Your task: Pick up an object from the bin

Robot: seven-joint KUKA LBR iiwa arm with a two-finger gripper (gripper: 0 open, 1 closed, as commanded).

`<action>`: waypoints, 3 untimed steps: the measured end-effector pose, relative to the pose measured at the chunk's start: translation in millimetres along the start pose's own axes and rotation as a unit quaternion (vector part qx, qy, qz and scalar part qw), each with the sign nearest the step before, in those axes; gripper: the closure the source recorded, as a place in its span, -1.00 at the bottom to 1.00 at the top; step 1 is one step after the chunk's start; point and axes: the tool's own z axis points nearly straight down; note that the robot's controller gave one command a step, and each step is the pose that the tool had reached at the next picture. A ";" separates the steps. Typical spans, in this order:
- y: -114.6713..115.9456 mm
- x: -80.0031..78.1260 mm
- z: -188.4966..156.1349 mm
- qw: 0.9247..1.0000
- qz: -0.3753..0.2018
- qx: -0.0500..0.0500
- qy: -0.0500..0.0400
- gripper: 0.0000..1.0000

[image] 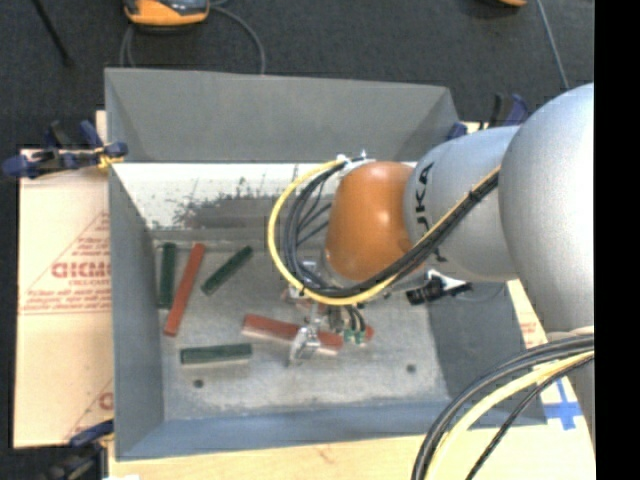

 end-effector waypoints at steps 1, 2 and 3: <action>-2.5 1.3 1.8 1.000 0.003 0.002 0.003 1.00; -2.5 1.3 1.8 1.000 0.003 0.002 0.003 1.00; 0.0 10.3 -165.7 0.999 -0.039 0.003 -0.002 1.00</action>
Offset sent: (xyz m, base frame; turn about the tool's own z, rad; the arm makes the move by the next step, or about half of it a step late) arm 0.0000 0.0000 0.0000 0.0000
